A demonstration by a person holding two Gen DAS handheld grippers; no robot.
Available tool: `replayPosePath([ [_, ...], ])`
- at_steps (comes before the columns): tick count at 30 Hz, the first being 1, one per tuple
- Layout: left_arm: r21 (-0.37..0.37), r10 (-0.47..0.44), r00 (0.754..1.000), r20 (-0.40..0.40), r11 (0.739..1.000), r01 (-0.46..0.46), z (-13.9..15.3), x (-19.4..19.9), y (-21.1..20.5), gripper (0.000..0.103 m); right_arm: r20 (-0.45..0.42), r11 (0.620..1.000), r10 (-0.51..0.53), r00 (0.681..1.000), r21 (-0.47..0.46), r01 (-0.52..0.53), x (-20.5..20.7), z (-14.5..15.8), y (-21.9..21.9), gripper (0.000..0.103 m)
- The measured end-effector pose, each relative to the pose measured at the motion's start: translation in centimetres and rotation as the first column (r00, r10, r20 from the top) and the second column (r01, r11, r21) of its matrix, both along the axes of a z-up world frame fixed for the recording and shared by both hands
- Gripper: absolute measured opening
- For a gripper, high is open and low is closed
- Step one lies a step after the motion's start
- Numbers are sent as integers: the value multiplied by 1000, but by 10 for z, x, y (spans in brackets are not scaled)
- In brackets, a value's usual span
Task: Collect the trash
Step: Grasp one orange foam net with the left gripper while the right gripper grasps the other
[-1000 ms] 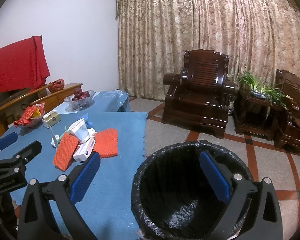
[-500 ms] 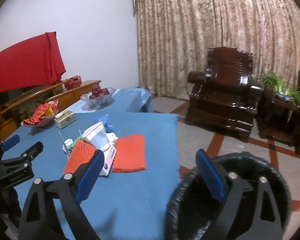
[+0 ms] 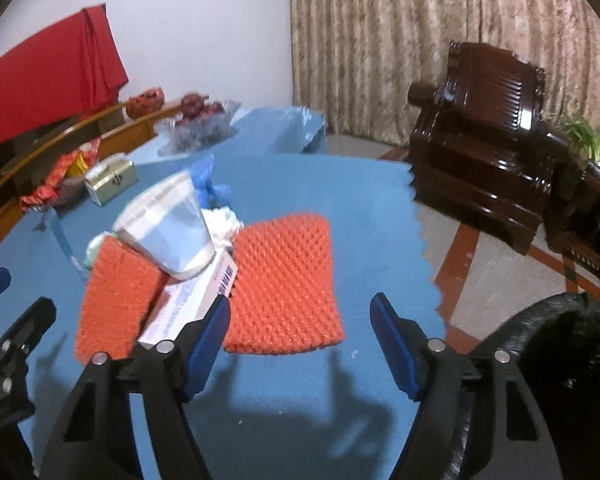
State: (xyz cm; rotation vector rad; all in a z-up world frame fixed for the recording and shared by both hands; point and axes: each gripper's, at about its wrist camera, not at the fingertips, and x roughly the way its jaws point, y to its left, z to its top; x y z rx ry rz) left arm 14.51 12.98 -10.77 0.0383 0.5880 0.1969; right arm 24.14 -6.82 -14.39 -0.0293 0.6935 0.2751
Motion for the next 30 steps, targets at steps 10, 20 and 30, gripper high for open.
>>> replayPosePath([
  [10,-26,-42,994,-101,999,40,-33,24,-8,81,-114,999,-4,994,-37,0,31,-28,3,59],
  [20,-46,-64,984,-169,997,57,-46,32,-13,48,-137,999,50,989,0,-50,30,-35,5,30],
  [30,-77,-101,986,-134,993,92,-25,17,-23,18,-62,997,53,997,67,-49,6,-4,-12,15],
])
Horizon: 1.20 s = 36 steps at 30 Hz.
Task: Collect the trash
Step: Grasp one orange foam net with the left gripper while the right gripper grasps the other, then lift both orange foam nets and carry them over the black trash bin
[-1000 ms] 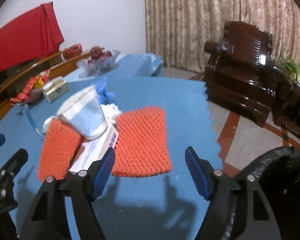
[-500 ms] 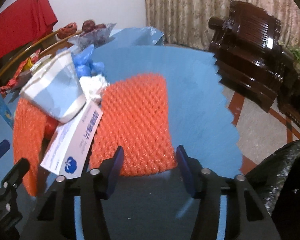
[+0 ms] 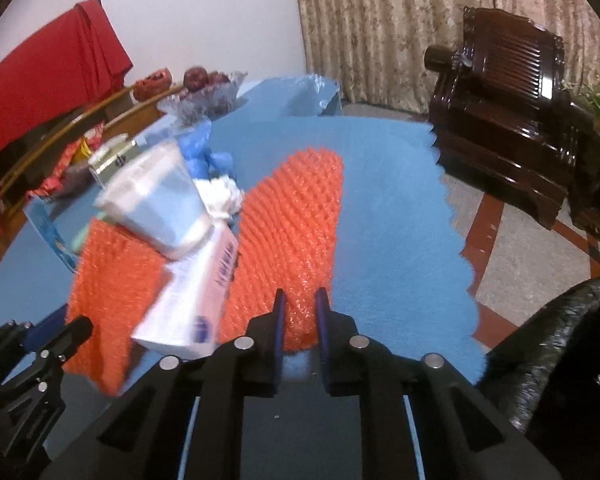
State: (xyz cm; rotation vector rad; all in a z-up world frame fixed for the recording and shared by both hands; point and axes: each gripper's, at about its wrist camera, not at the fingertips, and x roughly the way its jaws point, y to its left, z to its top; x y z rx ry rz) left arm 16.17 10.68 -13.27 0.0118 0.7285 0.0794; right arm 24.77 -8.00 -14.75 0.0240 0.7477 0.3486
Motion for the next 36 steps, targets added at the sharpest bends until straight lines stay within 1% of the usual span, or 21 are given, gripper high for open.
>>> replayPosePath([
  [2,-12,-16,1000,13,1000,16,6,-4,-2,12,20,1000,-4,1000,9,4,-7,9,-4,15],
  [5,-18,-28,999,28,999,28,13,-8,-7,9,47,1000,-18,999,14,17,-18,20,-11,15],
  [11,-27,-46,998,37,999,47,17,-15,-16,8,74,999,-40,996,35,38,-38,37,-27,15],
  [15,-28,-51,999,19,998,52,9,-17,-19,7,68,999,-47,997,20,45,-44,33,-31,15],
  [18,-32,-42,999,-8,999,42,1,-14,-20,14,41,999,-47,998,17,46,-45,23,-32,15],
  [20,-19,-25,1000,-20,1000,24,-5,-13,-20,50,35,999,-43,998,18,43,-46,17,-34,15],
  [21,-10,-13,1000,-23,1000,13,-7,-12,-20,56,34,999,-40,999,20,39,-47,16,-34,15],
  [22,-5,-6,1000,-27,1000,6,-10,-10,-19,57,34,999,-35,999,20,34,-46,15,-33,15],
  [25,6,0,999,-47,1000,1,-16,-4,-18,65,36,999,-29,999,18,28,-44,13,-30,15],
  [27,0,0,998,-63,1000,0,-22,-1,-17,67,32,999,-29,999,19,29,-44,10,-30,15],
  [28,-7,-4,997,-75,1000,4,-25,2,-18,66,28,999,-30,999,19,29,-43,8,-30,15],
  [29,-11,-9,996,-84,1000,8,-28,4,-18,62,24,999,-29,999,19,29,-43,7,-31,15],
  [30,-14,-14,995,-94,1000,12,-30,5,-20,55,21,999,-28,999,21,28,-42,6,-32,15],
  [31,-26,-23,994,-109,999,20,-33,7,-21,38,19,999,-28,999,22,27,-43,5,-33,15],
  [32,-36,-30,993,-116,999,26,-35,8,-21,27,17,999,-28,999,22,28,-42,4,-34,15],
  [33,-49,-39,993,-114,998,34,-35,8,-21,23,16,999,-28,999,22,28,-42,4,-33,15],
  [34,-52,-44,993,-106,998,39,-33,7,-21,10,16,999,-29,999,23,29,-42,4,-34,15],
  [36,-49,-48,994,-94,998,44,-28,5,-22,10,17,999,-31,999,27,30,-43,4,-34,15],
])
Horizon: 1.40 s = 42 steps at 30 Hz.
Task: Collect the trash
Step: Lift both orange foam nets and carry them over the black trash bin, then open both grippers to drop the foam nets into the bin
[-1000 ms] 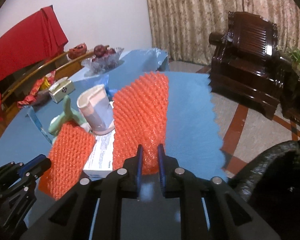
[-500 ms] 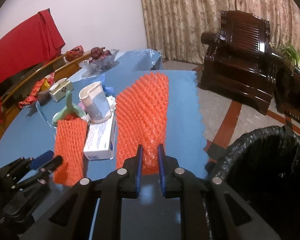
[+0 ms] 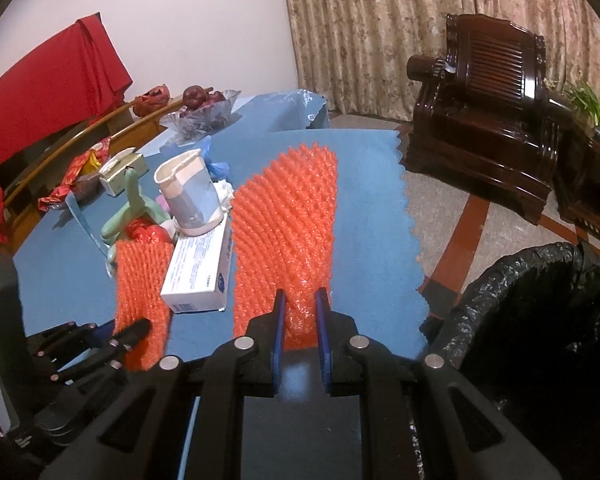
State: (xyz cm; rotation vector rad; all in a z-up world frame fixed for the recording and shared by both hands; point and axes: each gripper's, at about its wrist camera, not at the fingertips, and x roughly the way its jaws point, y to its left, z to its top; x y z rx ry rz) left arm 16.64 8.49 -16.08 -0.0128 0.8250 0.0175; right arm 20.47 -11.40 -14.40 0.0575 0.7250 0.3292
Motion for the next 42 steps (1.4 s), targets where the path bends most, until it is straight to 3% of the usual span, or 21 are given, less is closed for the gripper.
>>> replayPosePath([
  [12,-20,-50,989,141,998,53,67,-24,-24,9,64,1000,-12,998,27,10,-24,31,-17,15],
  [21,-40,-157,972,173,985,166,88,-23,-75,9,91,993,-112,990,40,108,-56,50,-71,15],
  [32,-57,-352,918,183,928,367,89,-28,-173,9,66,953,-302,951,-5,303,-95,45,-162,15],
  [38,-61,-453,877,162,882,467,77,-24,-226,9,34,922,-384,923,-29,385,-111,34,-196,15],
  [42,-70,-488,862,140,863,500,65,-22,-250,9,12,903,-428,904,-34,428,-118,26,-214,17],
])
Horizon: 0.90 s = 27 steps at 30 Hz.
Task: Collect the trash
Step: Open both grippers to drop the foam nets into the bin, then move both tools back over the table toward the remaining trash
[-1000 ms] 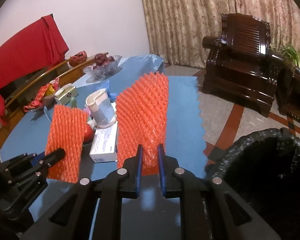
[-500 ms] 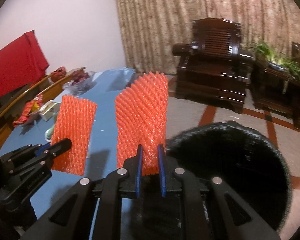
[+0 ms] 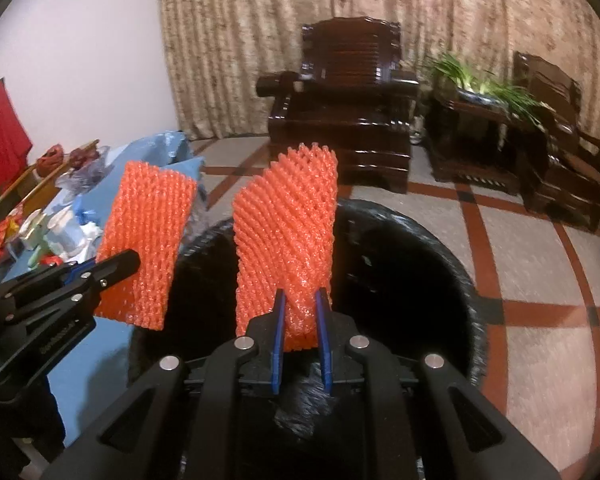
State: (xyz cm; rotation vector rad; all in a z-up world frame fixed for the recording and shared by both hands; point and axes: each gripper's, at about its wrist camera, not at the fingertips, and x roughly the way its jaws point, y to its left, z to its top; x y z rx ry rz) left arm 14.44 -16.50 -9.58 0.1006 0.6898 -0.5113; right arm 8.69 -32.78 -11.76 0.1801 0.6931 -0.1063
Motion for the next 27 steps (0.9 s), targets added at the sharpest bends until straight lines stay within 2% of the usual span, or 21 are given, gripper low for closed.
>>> replayPosePath([
  [3,3,-23,999,-28,1000,23,-8,4,-13,20,-11,1000,-22,1000,-2,22,-4,-3,-6,21],
  [5,-4,-24,999,-37,1000,24,-11,6,-13,46,-15,999,-40,999,-15,40,-5,-6,-11,26],
  [9,2,-13,1000,-25,1000,13,-11,6,-8,53,-9,997,-71,997,-2,71,-9,-10,-19,48],
  [11,7,7,1000,-11,1000,-6,-9,6,1,62,1,997,-81,997,3,81,-11,-9,-21,58],
  [13,14,31,999,13,999,-31,-3,5,10,70,22,996,-90,996,10,90,-13,-6,-23,81],
  [16,23,68,997,45,997,-69,6,3,27,82,57,996,-90,994,2,90,-15,2,-18,95],
  [17,24,82,995,53,996,-83,8,2,32,87,64,996,-86,994,0,86,-12,3,-15,97],
  [19,24,112,991,69,993,-114,13,4,47,90,84,997,-71,994,-6,72,-10,8,-9,97],
  [27,30,226,966,125,972,-231,34,-1,102,93,115,1000,22,993,-13,-21,6,18,27,97],
])
